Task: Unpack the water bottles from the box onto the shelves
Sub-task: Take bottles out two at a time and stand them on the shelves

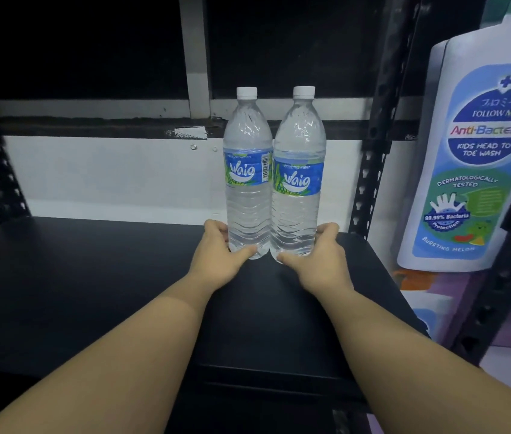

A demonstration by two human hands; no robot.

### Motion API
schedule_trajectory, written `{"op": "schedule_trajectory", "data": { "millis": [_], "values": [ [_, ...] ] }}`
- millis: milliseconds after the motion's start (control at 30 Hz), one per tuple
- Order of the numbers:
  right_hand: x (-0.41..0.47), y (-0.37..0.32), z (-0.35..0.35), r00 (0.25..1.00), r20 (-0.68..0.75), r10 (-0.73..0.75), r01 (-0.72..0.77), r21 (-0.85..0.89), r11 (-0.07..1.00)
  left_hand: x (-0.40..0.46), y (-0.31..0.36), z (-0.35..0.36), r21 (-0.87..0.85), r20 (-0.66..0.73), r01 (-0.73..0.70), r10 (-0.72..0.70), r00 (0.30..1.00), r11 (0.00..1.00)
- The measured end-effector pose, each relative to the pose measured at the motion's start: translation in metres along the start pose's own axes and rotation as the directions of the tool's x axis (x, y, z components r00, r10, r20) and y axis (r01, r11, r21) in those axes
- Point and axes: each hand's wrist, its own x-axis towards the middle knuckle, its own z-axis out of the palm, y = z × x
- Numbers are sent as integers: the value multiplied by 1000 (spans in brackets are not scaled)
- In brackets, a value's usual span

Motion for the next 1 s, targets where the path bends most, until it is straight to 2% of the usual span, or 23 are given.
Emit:
{"op": "schedule_trajectory", "data": {
  "millis": [133, 367, 633, 1000],
  "values": [
    [-1, -5, 1, 998, -15, 58, -59, -138, 989, -6, 3, -1, 58, -30, -33, 34, 999, 998],
    [0, -4, -2, 997, -7, 75, -76, -136, 988, -12, 9, 2, 144, -62, -47, 57, 996, 988],
    [-4, -8, 1, 998, -18, 61, -64, -188, 980, -18, 16, -3, 61, -104, 41, -35, 994, 997],
    [-7, -10, 2, 998, -65, 20, -35, -233, 972, -17, 13, -7, 1, -98, 47, -47, 994, 999]
  ]
}}
